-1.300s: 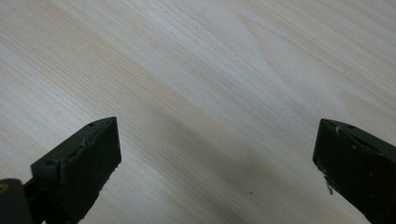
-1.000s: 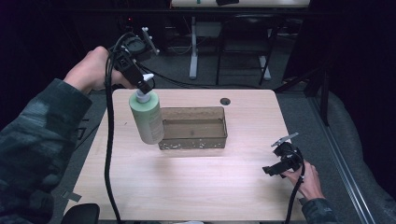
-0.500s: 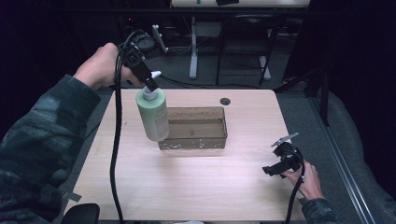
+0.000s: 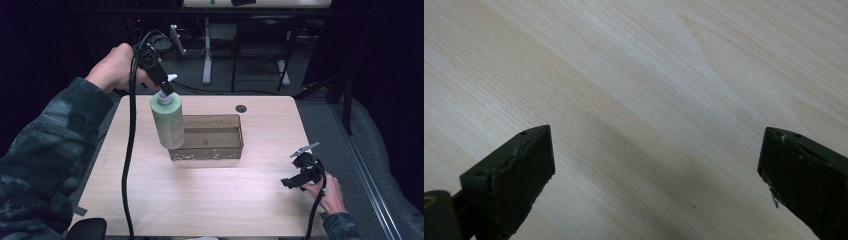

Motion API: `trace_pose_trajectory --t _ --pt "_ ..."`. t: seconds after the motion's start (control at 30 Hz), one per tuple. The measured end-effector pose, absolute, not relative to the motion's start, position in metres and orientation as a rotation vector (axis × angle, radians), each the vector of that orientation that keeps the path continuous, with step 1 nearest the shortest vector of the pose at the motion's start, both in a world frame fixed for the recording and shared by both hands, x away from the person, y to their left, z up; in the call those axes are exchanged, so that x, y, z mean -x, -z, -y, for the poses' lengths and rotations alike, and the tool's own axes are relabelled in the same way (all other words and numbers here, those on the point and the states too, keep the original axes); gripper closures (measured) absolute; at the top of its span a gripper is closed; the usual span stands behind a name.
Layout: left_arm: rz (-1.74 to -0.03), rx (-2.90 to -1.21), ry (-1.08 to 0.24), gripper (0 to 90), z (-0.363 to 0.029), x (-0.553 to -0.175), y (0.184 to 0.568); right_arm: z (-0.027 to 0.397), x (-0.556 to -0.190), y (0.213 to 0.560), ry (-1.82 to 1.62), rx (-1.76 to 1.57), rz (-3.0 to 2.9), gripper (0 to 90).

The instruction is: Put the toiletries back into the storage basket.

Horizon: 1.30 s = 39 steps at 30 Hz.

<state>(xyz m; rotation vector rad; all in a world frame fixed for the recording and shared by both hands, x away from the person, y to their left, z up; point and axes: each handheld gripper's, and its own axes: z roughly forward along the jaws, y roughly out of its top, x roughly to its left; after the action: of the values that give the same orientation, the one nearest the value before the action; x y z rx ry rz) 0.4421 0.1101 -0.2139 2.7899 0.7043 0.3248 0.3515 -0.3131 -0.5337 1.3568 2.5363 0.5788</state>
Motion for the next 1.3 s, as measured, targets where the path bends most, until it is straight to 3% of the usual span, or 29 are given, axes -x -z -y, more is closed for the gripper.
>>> trace_pose_trajectory --t 1.3 --pt "-0.709 -2.781 -0.314 62.6 -0.088 -0.465 0.228 0.313 -0.351 0.533 -0.582 -1.348 -2.533 1.9"
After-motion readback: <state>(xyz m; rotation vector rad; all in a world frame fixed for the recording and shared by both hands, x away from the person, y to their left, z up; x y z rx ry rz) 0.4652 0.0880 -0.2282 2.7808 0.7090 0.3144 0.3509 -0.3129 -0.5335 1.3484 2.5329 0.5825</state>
